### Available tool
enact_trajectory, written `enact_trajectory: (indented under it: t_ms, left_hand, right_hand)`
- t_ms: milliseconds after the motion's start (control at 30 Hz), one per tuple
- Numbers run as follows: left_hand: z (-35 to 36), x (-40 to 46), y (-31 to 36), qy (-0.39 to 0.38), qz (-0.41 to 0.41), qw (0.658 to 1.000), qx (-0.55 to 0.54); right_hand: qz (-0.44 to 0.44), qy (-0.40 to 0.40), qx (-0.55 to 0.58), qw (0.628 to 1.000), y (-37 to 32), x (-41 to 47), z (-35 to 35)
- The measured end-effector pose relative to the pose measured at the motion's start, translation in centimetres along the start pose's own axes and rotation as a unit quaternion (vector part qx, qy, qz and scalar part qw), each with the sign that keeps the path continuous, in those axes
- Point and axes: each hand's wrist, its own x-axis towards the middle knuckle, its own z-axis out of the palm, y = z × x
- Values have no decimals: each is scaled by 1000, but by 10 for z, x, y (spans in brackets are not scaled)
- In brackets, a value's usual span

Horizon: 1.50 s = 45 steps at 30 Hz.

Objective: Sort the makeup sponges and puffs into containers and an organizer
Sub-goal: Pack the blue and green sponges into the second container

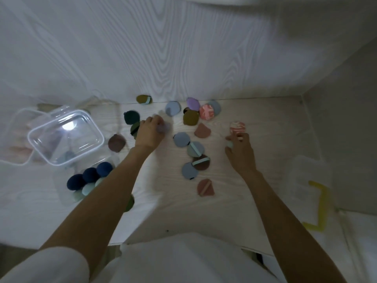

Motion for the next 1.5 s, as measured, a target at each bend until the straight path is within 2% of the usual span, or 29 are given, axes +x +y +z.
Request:
enact_trajectory:
  t_ms: [67, 133, 233, 300, 400, 567, 633, 767, 867, 967, 1067, 1233, 1300, 1367, 1500]
  left_hand:
    - [1, -5, 0, -29, -35, 998, -37]
    - [-5, -18, 0, -43, -39, 996, -66]
    - [-28, -53, -2, 15, 24, 992, -119]
    - [-47, -90, -6, 50, 40, 982, -178]
    - [-70, -148, -31, 85, -31, 962, -259]
    - [-87, -215, -96, 164, -181, 904, -351]
    - [-93, -229, -118, 185, -217, 891, -353]
    - [-101, -240, -151, 216, -243, 879, -348]
    - [-106, -239, -166, 236, -228, 878, -347]
    - [-106, -233, -171, 256, -203, 879, -348]
    - [-104, -224, -177, 270, -195, 881, -335]
    - [-99, -208, -185, 275, -194, 898, -284]
    - [-97, -199, -188, 274, -142, 924, -228]
    - [-90, -189, -193, 276, -58, 948, -146]
    - [-74, -177, -201, 280, 32, 958, -54]
  right_hand:
    - [-31, -27, 3, 999, -2, -16, 9]
    - [-47, -10, 20, 999, -9, -29, 14]
    - [-72, 22, 53, 996, -33, -43, 16]
    - [-83, 15, 84, 993, -54, -50, 21]
    - [-103, -40, 153, 982, -96, -63, 32]
    - [-164, -109, 225, 954, -164, -82, 57]
    - [-194, -123, 217, 949, -192, -86, 73]
    - [-306, -107, 116, 939, -252, -86, 110]
    - [-368, -102, 44, 923, -280, -81, 146]
    - [-378, -99, -58, 919, -288, -78, 172]
    - [-397, -94, -113, 906, -289, -79, 184]
    - [-366, -144, -205, 896, -293, -66, 191]
    - [-355, -171, -239, 888, -294, -61, 195]
    - [-332, -187, -251, 890, -295, -58, 198]
    - [-328, -181, -258, 891, -294, -62, 203]
